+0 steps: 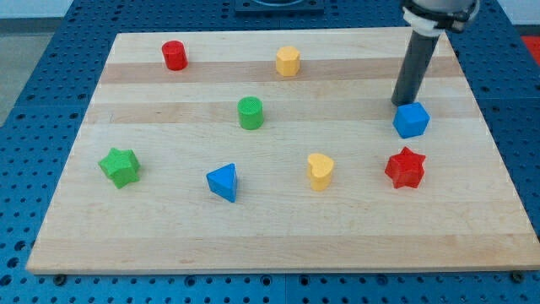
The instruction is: Push the blue triangle into the red star
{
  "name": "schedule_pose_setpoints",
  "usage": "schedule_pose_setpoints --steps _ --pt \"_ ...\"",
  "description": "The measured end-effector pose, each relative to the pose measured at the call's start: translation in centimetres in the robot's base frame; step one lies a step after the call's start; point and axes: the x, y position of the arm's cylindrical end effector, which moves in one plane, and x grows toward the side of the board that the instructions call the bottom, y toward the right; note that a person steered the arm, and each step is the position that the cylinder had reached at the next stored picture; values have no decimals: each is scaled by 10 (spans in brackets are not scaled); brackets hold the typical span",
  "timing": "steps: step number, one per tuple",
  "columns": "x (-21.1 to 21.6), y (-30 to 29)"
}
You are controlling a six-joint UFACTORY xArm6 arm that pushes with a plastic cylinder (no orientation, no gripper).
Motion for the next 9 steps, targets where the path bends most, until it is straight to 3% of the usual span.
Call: schedule_pose_setpoints --steps 1,2,4,5,7,8,9 --pt "33 39" --pt "64 19" --pt "66 23" --pt "105 20" --pt "90 -76" --pt "133 -56" --pt "155 4"
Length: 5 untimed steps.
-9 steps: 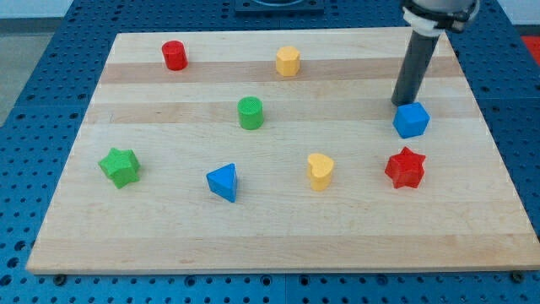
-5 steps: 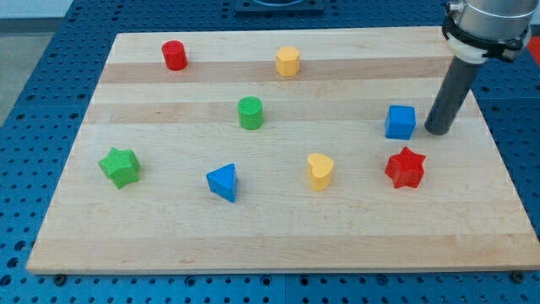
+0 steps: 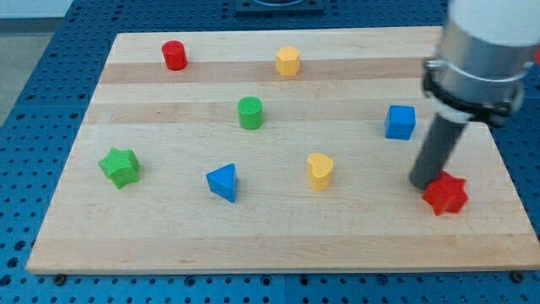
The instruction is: Push the blue triangle into the red star
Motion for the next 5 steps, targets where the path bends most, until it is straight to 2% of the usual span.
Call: schedule_pose_setpoints --steps 1,2,3,4,5 --pt "-23 -13" --pt "-19 52" --pt "26 56" --pt "32 46" --pt "4 36"
